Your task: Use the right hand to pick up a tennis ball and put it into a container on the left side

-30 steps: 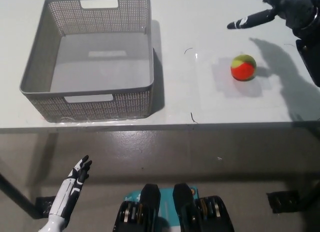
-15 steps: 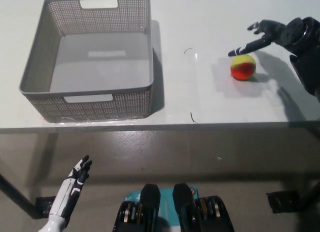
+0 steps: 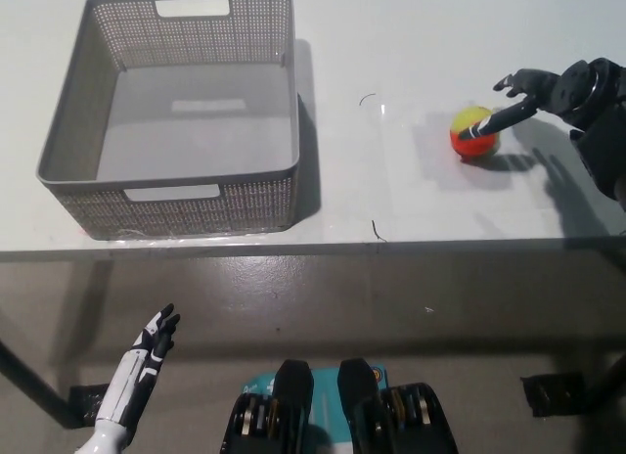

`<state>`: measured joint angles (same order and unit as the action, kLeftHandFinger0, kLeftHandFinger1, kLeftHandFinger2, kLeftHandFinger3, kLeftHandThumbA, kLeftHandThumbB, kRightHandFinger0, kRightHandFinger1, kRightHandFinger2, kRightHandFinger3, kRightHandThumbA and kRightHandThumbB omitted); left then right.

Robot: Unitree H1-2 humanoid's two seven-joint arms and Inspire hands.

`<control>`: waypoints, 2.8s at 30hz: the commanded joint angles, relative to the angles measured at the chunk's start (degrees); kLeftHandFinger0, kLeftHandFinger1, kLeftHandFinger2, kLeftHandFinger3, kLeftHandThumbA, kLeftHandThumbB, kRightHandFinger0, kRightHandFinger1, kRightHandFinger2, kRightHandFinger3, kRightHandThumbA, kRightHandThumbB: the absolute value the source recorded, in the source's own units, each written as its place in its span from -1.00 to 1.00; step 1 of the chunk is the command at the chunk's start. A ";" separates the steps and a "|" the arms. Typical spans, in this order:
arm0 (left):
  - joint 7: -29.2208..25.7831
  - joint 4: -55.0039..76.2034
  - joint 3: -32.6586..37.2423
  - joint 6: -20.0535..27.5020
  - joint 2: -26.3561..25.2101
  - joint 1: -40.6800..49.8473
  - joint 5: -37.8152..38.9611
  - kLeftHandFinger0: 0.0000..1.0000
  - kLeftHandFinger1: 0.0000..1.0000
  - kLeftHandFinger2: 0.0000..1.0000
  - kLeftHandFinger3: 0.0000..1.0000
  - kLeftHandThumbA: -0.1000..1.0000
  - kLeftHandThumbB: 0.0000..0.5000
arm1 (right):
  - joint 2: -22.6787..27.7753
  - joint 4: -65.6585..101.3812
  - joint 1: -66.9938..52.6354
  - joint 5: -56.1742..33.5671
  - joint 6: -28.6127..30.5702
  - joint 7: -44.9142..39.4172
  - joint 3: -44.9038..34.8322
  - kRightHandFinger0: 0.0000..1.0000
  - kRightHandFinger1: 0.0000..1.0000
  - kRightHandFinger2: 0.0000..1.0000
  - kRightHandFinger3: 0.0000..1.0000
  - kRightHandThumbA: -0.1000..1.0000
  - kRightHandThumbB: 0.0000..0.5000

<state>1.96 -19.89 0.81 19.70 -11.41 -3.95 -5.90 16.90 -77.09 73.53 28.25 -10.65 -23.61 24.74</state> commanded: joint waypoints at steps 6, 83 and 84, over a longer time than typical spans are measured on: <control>0.29 0.86 -0.06 2.04 -0.70 -0.43 0.09 1.00 1.00 1.00 1.00 1.00 0.16 | -0.82 -1.04 4.88 -0.02 2.72 2.43 0.71 1.00 1.00 1.00 1.00 1.00 0.98; 1.23 0.79 -0.21 2.04 -0.53 -1.33 1.17 1.00 1.00 1.00 1.00 1.00 0.31 | -3.60 -4.59 -2.30 -4.97 8.22 27.32 -6.48 0.10 0.27 0.48 0.64 0.05 -0.96; 1.24 0.86 -0.19 2.20 -0.52 -1.03 1.18 1.00 1.00 1.00 1.00 1.00 0.29 | -3.66 -4.53 -2.41 -5.24 8.75 27.68 -6.81 0.04 0.24 0.53 0.68 0.10 -0.95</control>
<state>2.99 -19.88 0.75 19.74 -11.37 -4.53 -4.98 12.45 -81.85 68.51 24.72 -5.26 -0.11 19.21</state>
